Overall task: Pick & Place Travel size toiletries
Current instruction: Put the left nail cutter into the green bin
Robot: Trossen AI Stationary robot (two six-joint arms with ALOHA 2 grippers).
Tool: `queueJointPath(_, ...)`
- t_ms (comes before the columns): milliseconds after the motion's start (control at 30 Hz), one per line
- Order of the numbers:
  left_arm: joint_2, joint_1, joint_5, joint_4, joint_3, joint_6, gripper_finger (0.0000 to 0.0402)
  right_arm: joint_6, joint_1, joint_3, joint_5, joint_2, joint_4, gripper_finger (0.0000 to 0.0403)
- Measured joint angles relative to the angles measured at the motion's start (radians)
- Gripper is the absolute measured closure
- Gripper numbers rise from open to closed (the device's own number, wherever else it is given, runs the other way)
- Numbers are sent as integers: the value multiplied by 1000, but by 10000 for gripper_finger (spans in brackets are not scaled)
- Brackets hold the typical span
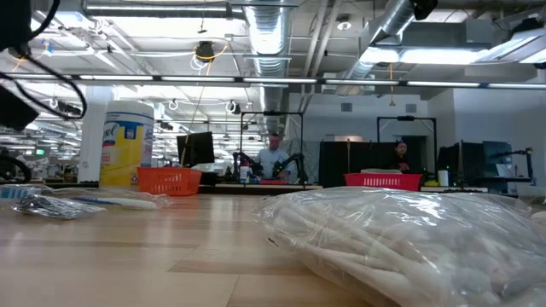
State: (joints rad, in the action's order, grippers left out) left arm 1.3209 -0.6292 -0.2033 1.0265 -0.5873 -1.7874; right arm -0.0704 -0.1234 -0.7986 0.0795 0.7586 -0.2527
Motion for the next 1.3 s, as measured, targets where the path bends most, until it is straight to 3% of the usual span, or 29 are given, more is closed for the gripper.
queueJointPath(167,-7,0,-16,-94,68,12,149,0,0,0,0,0,0,175)
queueJointPath(333,-25,1,-22,-151,110,27,155,0,0,0,0,0,6,175)
queueJointPath(500,-94,0,1,-189,133,29,191,0,0,0,0,0,6,175)
queueJointPath(700,-180,1,120,-271,136,28,259,0,0,0,0,0,5,175)
queueJointPath(967,-194,2,114,-353,201,26,360,0,0,0,0,0,6,175)
queueJointPath(1300,-211,2,117,-355,202,26,355,0,0,0,0,0,6,175)
